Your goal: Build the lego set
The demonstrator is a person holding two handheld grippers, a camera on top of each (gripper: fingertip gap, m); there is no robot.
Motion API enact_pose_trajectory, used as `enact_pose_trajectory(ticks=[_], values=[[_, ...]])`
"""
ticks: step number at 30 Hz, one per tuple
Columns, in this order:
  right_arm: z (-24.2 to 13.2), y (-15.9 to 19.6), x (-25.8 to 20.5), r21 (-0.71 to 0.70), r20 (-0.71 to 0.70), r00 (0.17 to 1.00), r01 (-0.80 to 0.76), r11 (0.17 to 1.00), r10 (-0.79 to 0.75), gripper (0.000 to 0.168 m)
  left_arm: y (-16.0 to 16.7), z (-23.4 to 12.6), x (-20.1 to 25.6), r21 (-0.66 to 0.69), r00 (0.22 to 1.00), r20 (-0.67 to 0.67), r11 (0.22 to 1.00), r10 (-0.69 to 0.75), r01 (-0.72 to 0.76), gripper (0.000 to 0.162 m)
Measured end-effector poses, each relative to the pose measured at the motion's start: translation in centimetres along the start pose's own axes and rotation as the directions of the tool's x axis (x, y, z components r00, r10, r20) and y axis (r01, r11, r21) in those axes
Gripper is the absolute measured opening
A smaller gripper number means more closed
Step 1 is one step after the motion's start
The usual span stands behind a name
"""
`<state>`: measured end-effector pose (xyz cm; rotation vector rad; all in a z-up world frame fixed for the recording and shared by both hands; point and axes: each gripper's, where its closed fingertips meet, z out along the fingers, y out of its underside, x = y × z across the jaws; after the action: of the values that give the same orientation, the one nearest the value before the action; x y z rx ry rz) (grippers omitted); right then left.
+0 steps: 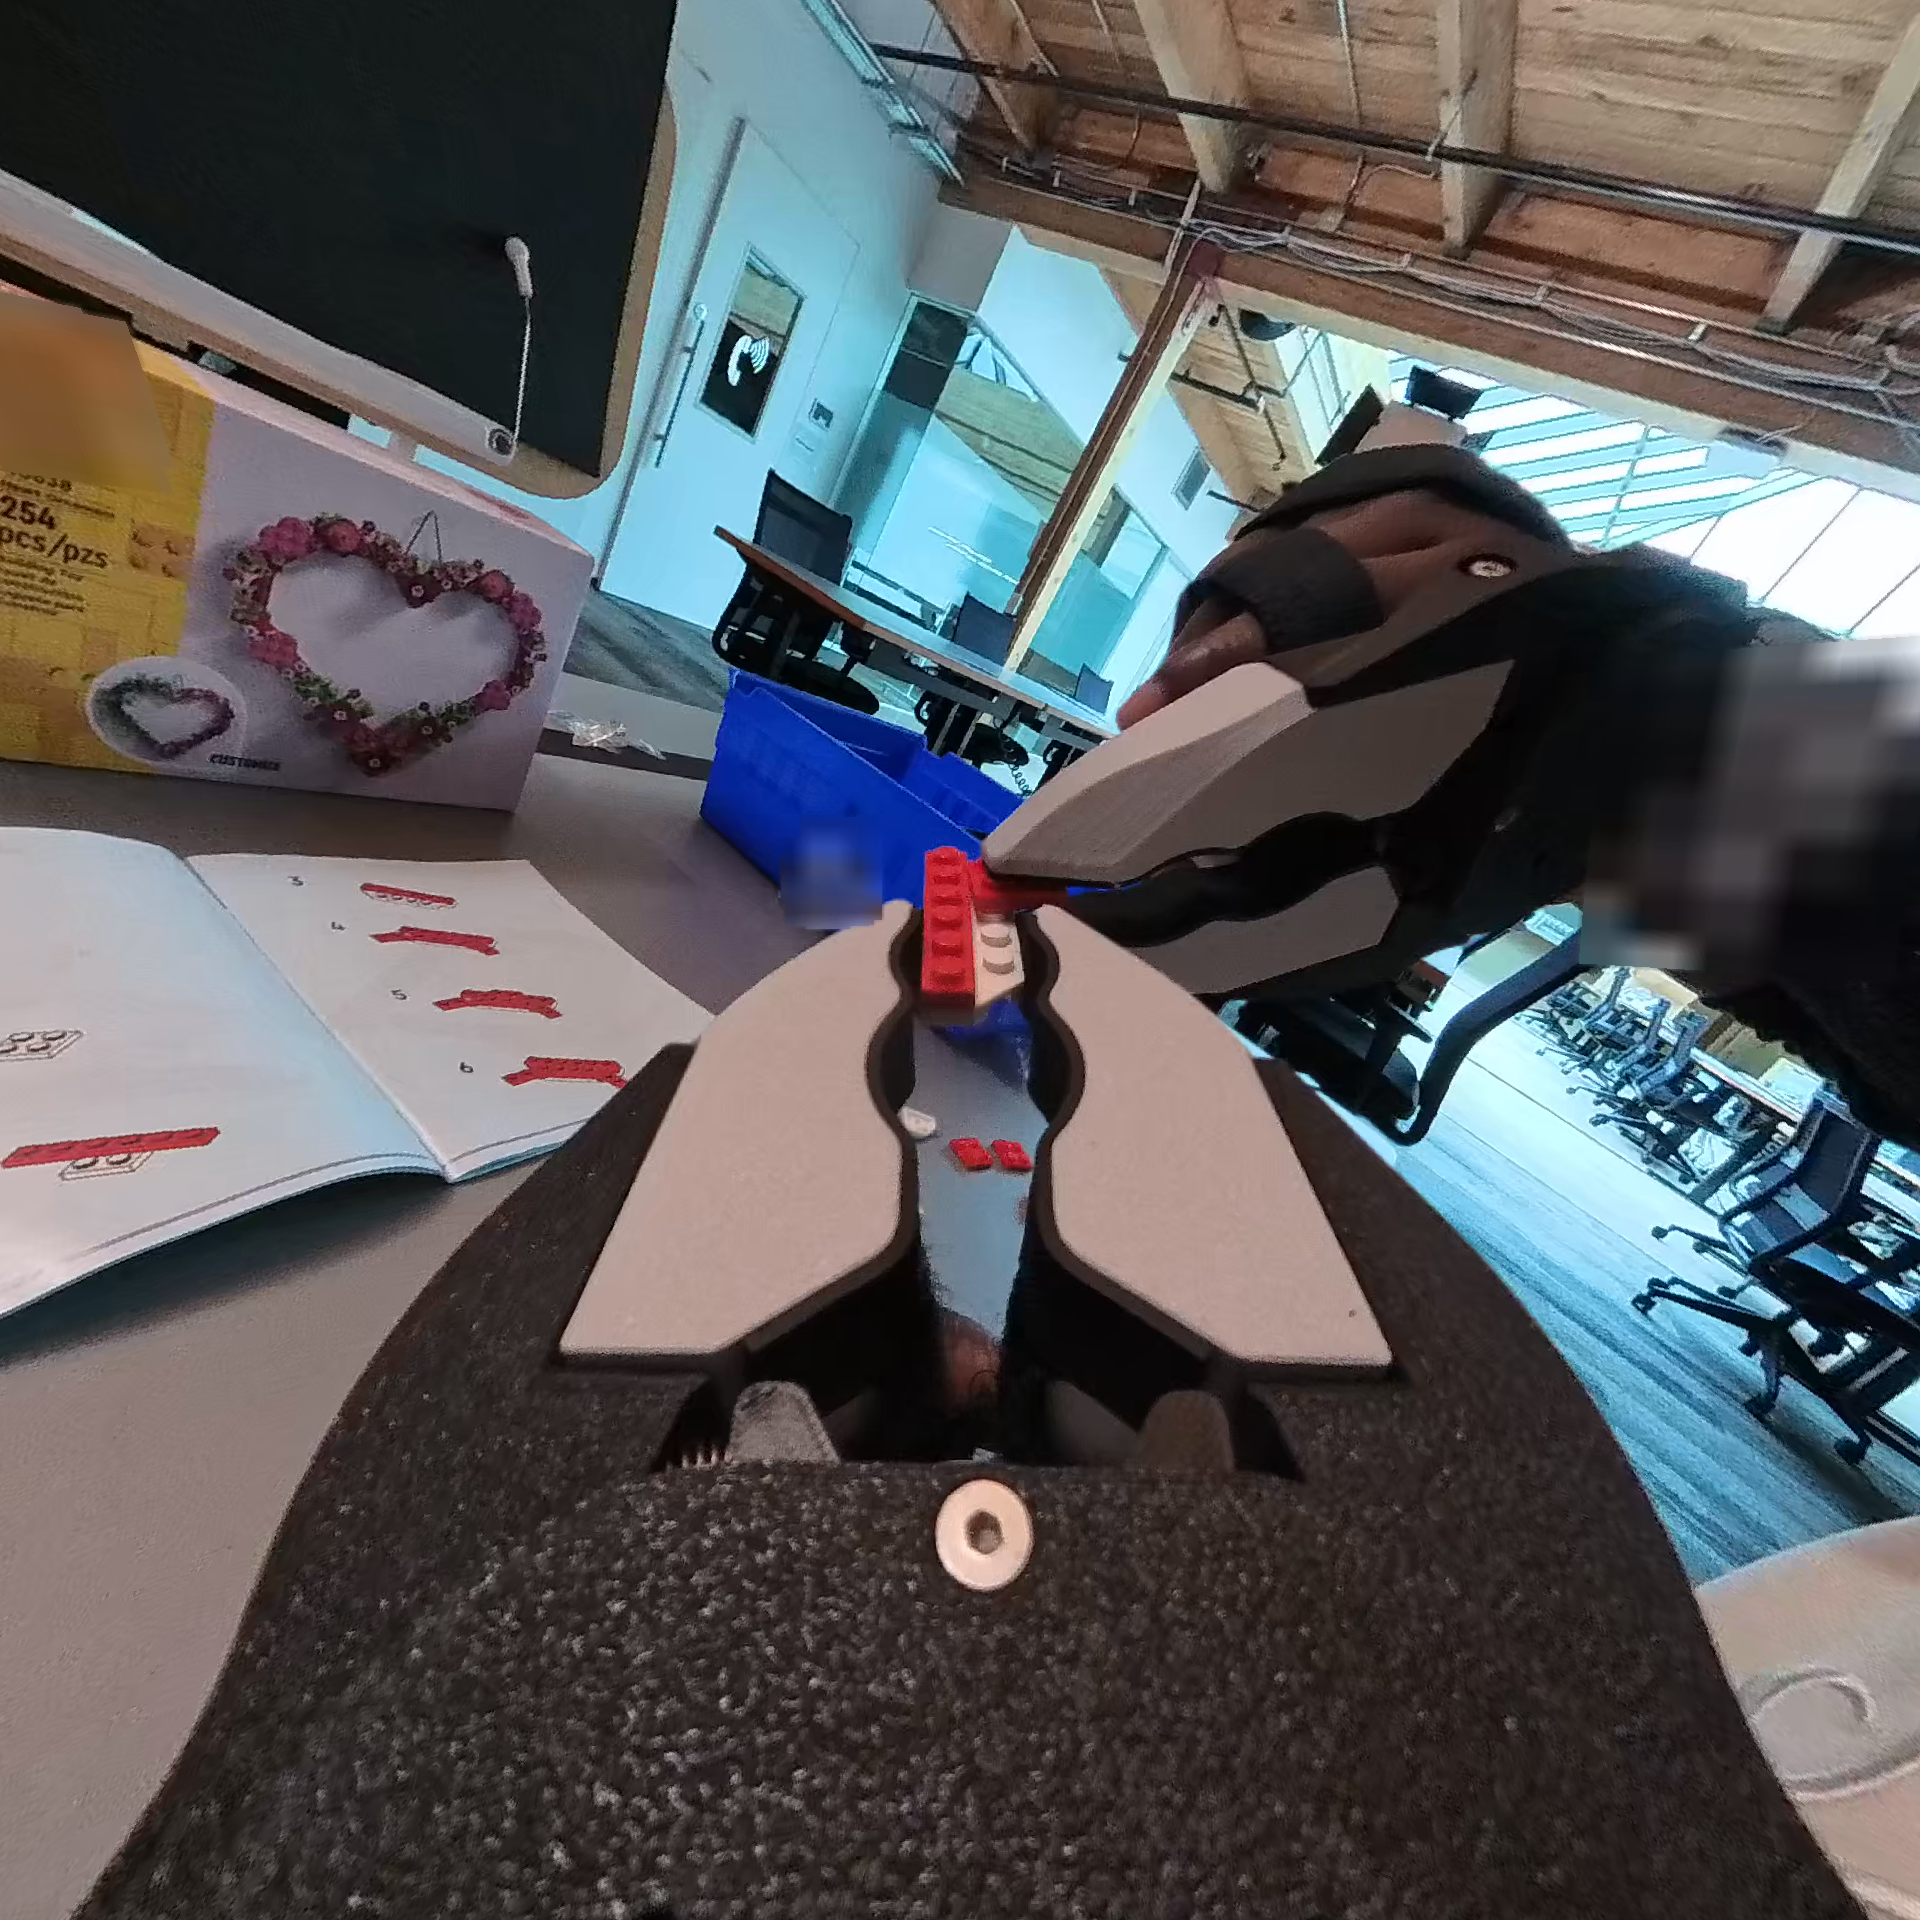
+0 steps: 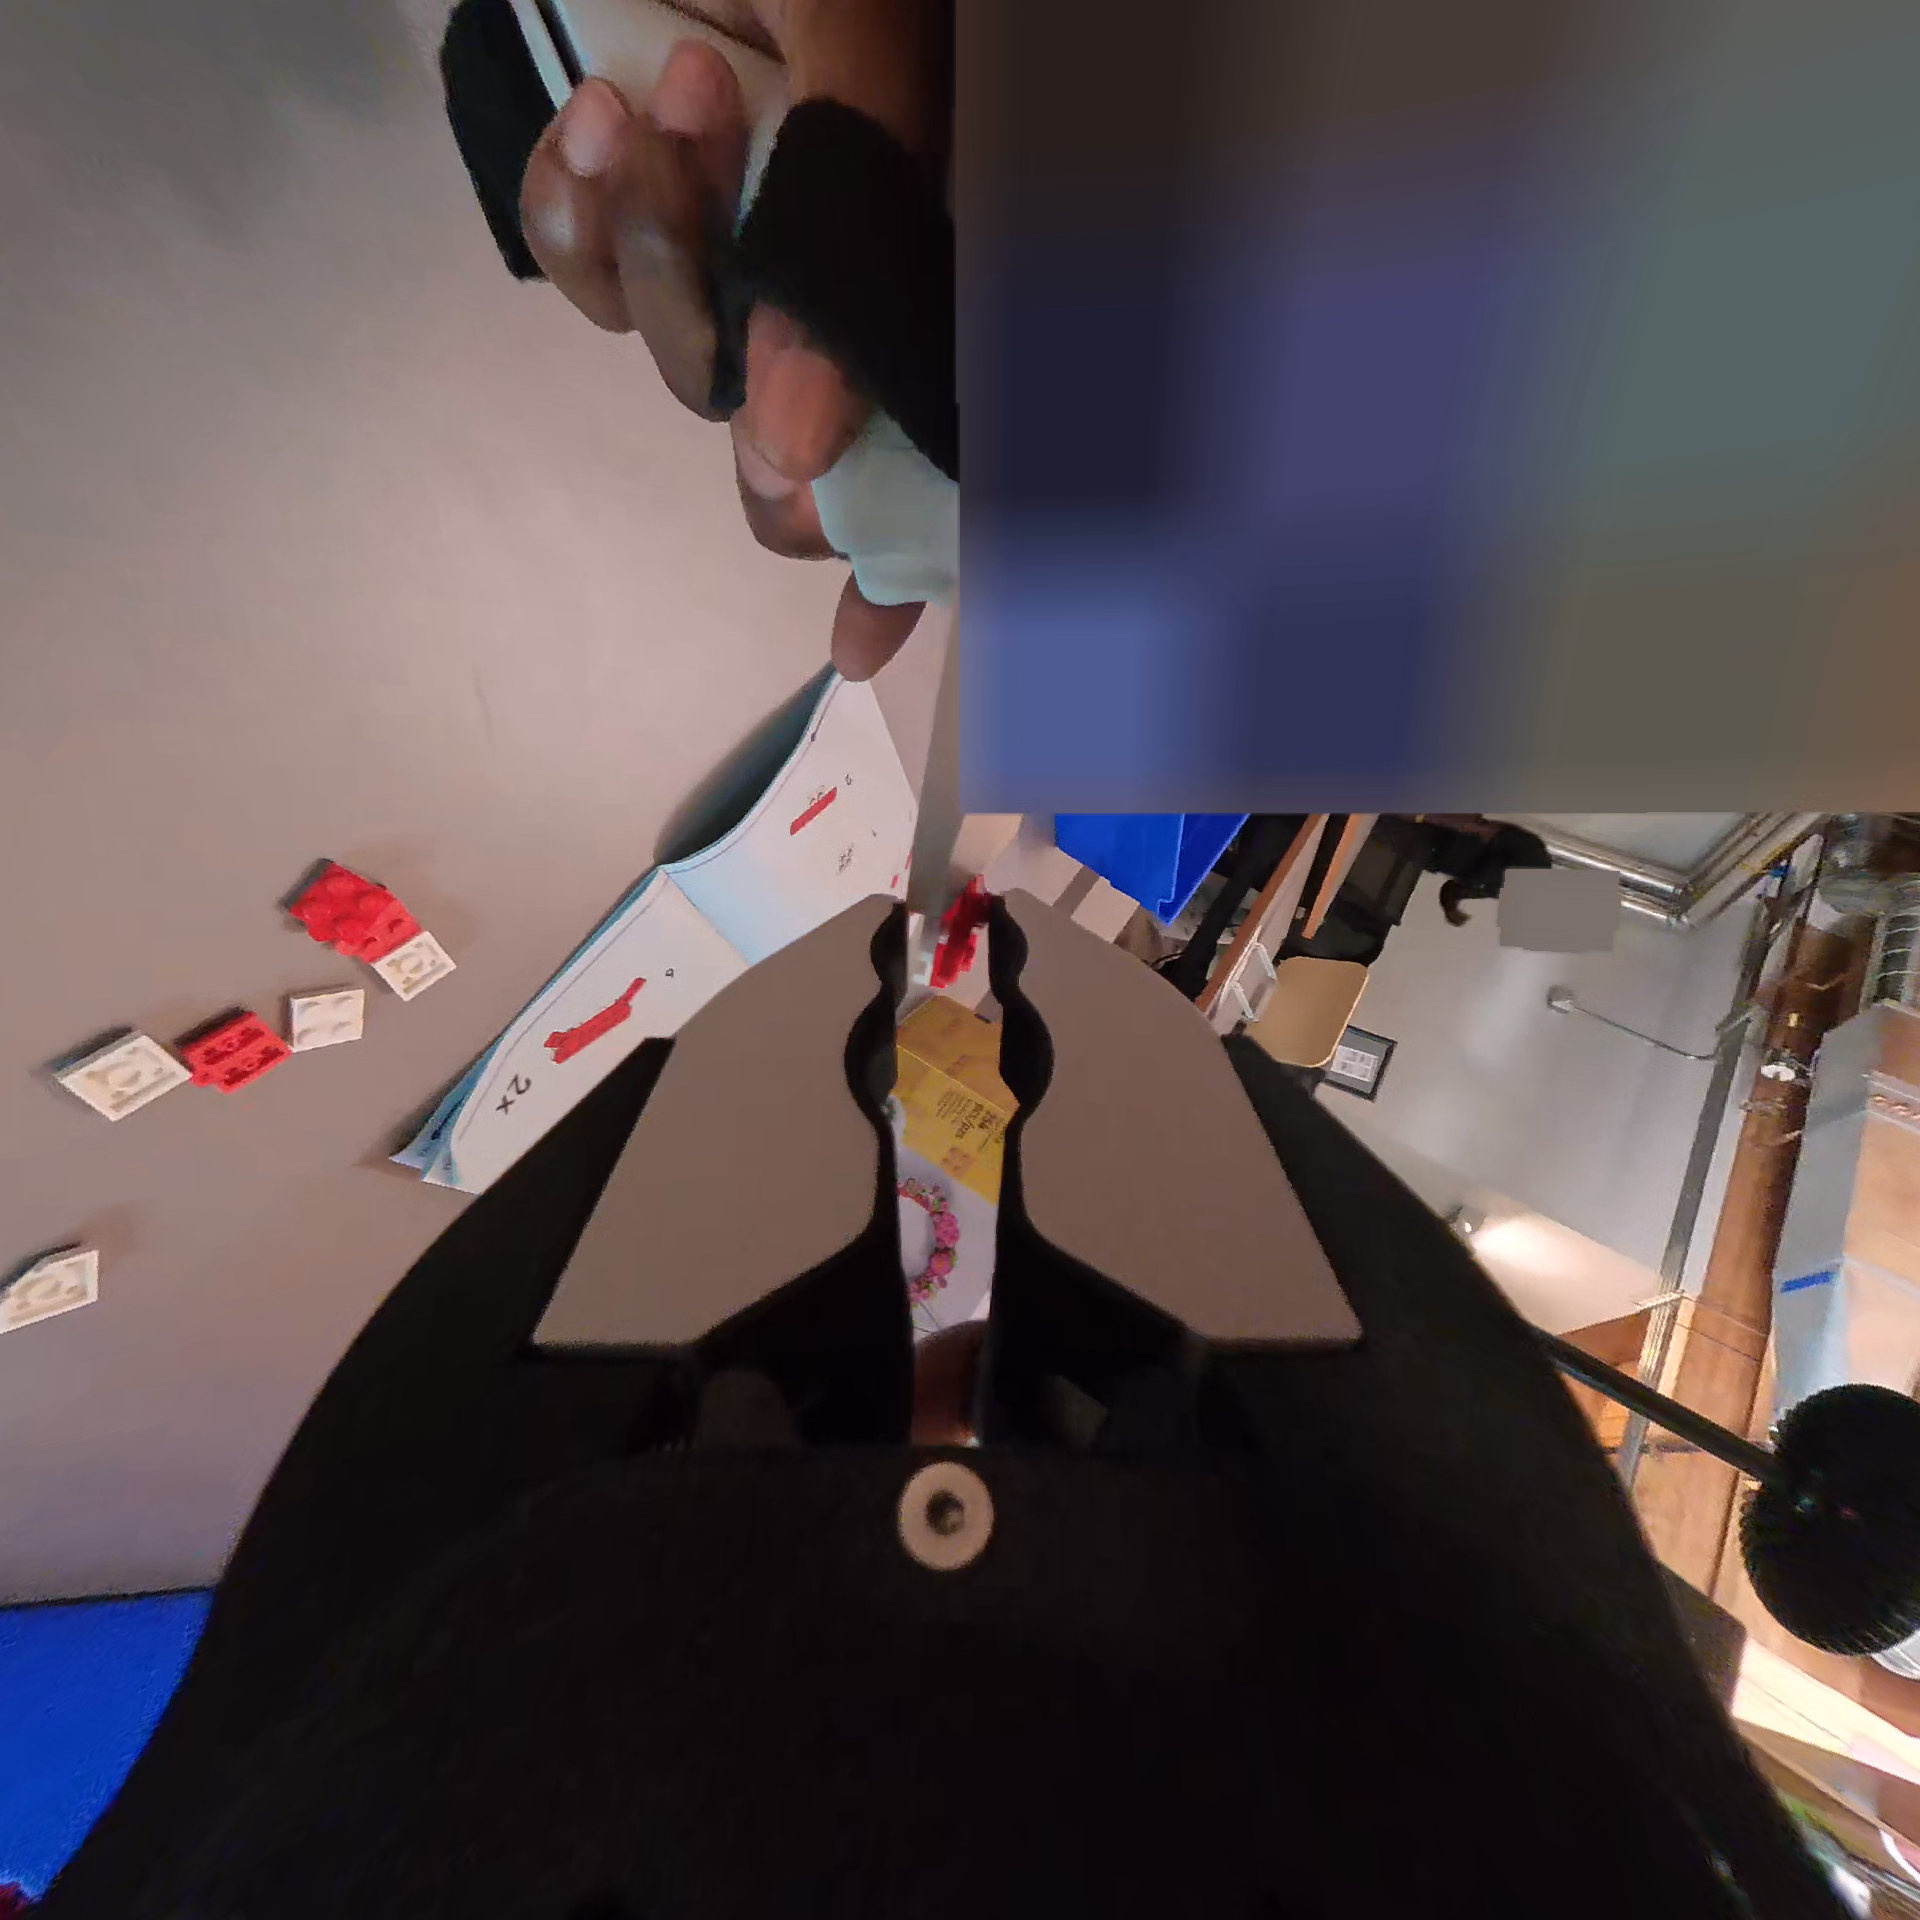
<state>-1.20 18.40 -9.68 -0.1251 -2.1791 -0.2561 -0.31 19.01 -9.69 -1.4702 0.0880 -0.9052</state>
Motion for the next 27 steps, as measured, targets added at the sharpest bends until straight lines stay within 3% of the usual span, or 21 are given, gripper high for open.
enact_pose_trajectory(ticks=[11,17,22,23,25,27], values=[[-0.6,0.1,-0.2,-0.03,-0.016,1.0,0.015,0.999,-0.016,0.014,0.2,0.3,0.6,-0.013,0.998,-0.05,0.999,-0.049,0.049,0.016],[-0.8,0.3,0.0,-0.026,-0.046,0.998,-0.039,0.999,0.038,0.012,0.0,0.4,1.0,0.005,0.981,-0.108,0.987,-0.161,0.163,0.016],[-1.1,0.2,0.3,-0.014,-0.084,0.996,-0.037,0.999,0.036,0.012,-0.2,0.4,1.4,0.016,0.985,-0.128,0.993,-0.115,0.118,0.017],[-1.1,0.3,0.0,-0.015,-0.078,0.996,-0.03,0.999,0.029,0.01,0.0,0.5,1.9,-0.011,0.978,-0.176,0.993,-0.116,0.116,0.026],[-0.9,0.2,-0.9,-0.023,-0.045,0.999,-0.01,1.0,0.009,0.01,0.9,0.6,3.6,-0.134,0.938,-0.3,0.981,-0.173,0.138,0.063],[-0.8,-0.1,-1.3,-0.023,-0.054,0.999,0.0,1.0,-0.001,0.01,1.4,0.8,3.2,-0.18,0.936,-0.299,0.974,-0.186,0.136,0.055]])
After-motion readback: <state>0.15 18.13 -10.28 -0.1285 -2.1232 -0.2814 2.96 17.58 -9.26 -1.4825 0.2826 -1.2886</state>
